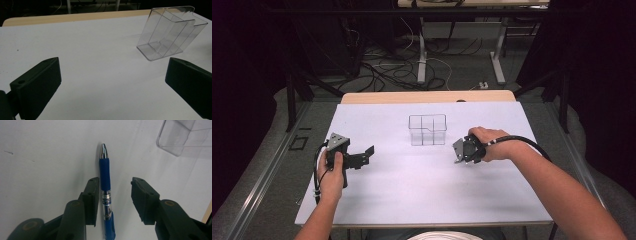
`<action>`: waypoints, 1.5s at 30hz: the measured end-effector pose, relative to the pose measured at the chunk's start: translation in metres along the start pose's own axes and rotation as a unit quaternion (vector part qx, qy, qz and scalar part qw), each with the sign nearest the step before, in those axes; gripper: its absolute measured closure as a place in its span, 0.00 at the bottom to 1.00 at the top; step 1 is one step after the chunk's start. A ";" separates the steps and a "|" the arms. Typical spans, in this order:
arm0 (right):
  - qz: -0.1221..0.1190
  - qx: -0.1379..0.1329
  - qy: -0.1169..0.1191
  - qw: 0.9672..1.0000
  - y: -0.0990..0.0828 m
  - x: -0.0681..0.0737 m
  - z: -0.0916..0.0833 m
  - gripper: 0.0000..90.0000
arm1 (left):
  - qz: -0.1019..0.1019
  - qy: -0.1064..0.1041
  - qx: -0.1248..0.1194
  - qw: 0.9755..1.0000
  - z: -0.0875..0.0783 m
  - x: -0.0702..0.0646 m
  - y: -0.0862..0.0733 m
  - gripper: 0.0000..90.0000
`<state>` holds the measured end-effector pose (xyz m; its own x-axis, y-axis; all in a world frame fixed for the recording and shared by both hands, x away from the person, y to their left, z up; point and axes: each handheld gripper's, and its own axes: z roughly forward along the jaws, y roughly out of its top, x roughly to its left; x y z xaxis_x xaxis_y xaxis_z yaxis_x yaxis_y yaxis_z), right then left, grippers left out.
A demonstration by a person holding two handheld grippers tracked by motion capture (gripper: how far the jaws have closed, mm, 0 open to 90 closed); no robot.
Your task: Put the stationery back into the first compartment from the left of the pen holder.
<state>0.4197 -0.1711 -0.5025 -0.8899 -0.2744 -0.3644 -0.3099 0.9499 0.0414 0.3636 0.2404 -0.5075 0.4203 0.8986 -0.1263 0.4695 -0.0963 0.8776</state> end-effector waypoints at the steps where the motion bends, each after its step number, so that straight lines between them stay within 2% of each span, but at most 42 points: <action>1: -0.001 0.005 0.004 1.000 0.000 -0.001 0.000 0.67 | 0.000 0.000 0.000 1.000 0.000 0.000 0.000 0.00; 2: 0.004 0.006 0.008 1.000 0.001 0.000 0.001 0.68 | 0.001 0.000 0.000 1.000 0.000 0.000 0.000 0.00; 3: -0.009 0.005 0.008 1.000 0.001 -0.002 0.002 0.68 | 0.001 0.000 0.001 1.000 0.000 0.000 0.000 0.00; 5: -0.001 0.004 0.011 1.000 0.002 -0.001 0.003 0.70 | 0.001 -0.001 0.001 1.000 0.000 0.000 0.000 0.00; 6: -0.011 0.006 0.012 1.000 0.002 -0.002 0.003 0.70 | 0.000 -0.001 0.003 1.000 0.000 0.000 0.000 0.00; 10: -0.017 0.005 0.015 1.000 0.003 -0.002 0.008 0.70 | 0.000 -0.001 0.001 1.000 0.000 0.000 0.000 0.00; 11: -0.008 0.004 0.017 1.000 0.004 -0.001 0.009 0.70 | 0.000 0.000 0.001 1.000 0.000 0.000 0.000 0.00; 12: -0.016 0.006 0.018 1.000 0.004 -0.002 0.010 0.70 | -0.002 0.001 0.000 1.000 0.000 0.000 -0.001 0.00; 13: -0.013 -0.008 0.003 1.000 0.003 0.000 0.013 0.71 | -0.002 0.002 -0.002 1.000 0.000 0.000 -0.001 0.00; 14: -0.009 -0.008 0.008 1.000 0.004 0.000 0.015 0.72 | -0.004 0.002 -0.002 1.000 0.000 0.000 -0.001 0.00; 16: -0.012 0.010 0.034 0.999 0.005 -0.002 0.014 0.73 | -0.003 0.002 -0.001 1.000 0.000 0.000 -0.001 0.00; 18: -0.019 0.007 0.031 0.999 0.005 -0.002 0.017 0.74 | -0.002 0.002 0.000 1.000 0.000 0.000 -0.001 0.00; 23: -0.013 0.009 0.040 0.999 0.005 0.000 0.022 0.77 | -0.001 0.003 0.000 1.000 0.000 0.001 -0.001 0.00; 27: -0.007 0.006 0.038 0.999 0.004 -0.001 0.025 0.78 | -0.001 0.001 -0.001 1.000 0.000 0.001 -0.002 0.00; 28: -0.013 0.006 0.038 0.999 0.003 -0.002 0.027 0.78 | -0.001 0.001 -0.001 1.000 0.000 0.001 -0.001 0.00; 30: -0.001 0.004 0.038 0.999 0.003 0.000 0.028 0.79 | -0.001 0.002 -0.001 1.000 0.000 0.000 -0.001 0.00; 34: -0.009 0.007 0.038 0.999 0.003 -0.001 0.028 0.79 | -0.001 0.003 -0.001 1.000 0.000 0.000 -0.001 0.00; 36: -0.006 0.008 0.035 0.999 0.004 0.000 0.029 0.80 | -0.001 0.002 -0.001 1.000 0.000 0.000 -0.001 0.00; 38: -0.017 0.013 0.036 0.999 0.004 -0.001 0.029 0.81 | -0.002 0.002 -0.002 1.000 0.000 0.000 -0.001 0.00; 41: -0.011 0.013 0.034 0.999 0.005 0.001 0.029 0.83 | -0.002 0.003 -0.002 1.000 0.000 0.000 -0.001 0.00; 45: -0.019 0.013 0.033 0.999 0.005 0.000 0.029 0.86 | -0.002 0.003 -0.001 1.000 0.000 0.000 -0.002 0.00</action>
<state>0.4276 -0.1625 -0.5296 -0.8978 -0.3194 -0.3034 -0.3365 0.9417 0.0043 0.3629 0.2408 -0.5088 0.4146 0.9011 -0.1265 0.4687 -0.0923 0.8785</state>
